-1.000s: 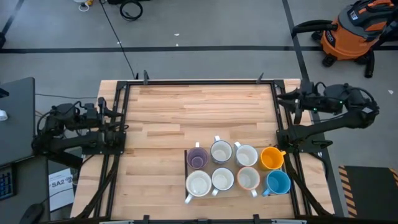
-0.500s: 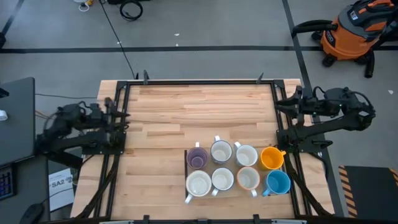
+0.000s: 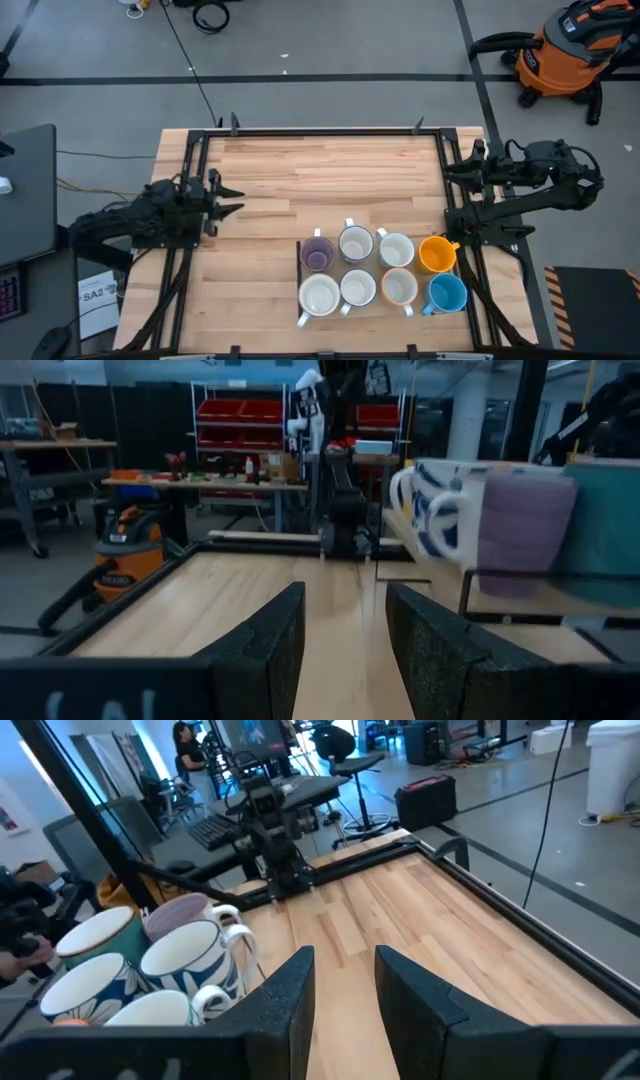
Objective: Place coffee mugs
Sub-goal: Return to Home Position
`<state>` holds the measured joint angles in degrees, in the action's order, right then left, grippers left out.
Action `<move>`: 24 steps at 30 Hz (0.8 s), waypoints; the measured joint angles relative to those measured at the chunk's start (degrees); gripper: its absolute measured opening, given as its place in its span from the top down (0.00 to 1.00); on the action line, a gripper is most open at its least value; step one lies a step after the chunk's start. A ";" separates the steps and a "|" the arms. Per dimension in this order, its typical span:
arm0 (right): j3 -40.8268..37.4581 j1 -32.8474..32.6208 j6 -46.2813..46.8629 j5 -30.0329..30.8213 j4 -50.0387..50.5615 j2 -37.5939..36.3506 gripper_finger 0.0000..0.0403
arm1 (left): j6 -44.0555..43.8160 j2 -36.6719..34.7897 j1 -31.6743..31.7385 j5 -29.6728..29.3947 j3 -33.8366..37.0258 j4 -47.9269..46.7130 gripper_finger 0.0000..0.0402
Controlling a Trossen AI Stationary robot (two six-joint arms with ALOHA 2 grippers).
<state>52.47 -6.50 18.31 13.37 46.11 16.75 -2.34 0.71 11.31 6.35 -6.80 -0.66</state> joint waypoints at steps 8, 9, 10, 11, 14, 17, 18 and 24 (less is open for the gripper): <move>0.00 0.00 0.15 -0.13 -0.22 0.00 0.72 | -3.50 0.03 0.02 2.35 6.31 7.45 0.63; 0.00 0.00 0.15 -0.13 -0.22 0.00 0.72 | -4.13 -0.01 0.02 3.33 6.31 7.53 0.63; 0.00 0.00 0.15 -0.13 -0.22 0.00 0.72 | -4.58 0.02 0.02 4.35 6.31 7.33 0.63; 0.00 0.00 0.10 -0.13 -0.22 0.00 0.72 | -4.81 0.02 0.02 5.42 6.31 7.17 0.63; 0.00 0.00 0.09 -0.13 -0.22 0.00 0.72 | -5.43 0.02 0.00 6.86 6.33 6.92 0.63; 0.00 0.00 -0.02 0.06 -0.22 0.00 0.72 | -5.59 0.04 0.00 6.54 6.33 5.36 0.63; -0.07 0.00 -0.01 0.37 -0.30 0.00 0.72 | -5.59 0.03 0.00 6.39 6.33 5.28 0.63; -3.86 0.00 -0.37 1.40 -3.53 -0.19 0.72 | -5.51 0.02 0.00 4.43 6.36 5.06 0.63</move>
<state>48.61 -6.50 17.94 14.76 42.58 16.56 -7.85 0.73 11.31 10.78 -0.45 4.41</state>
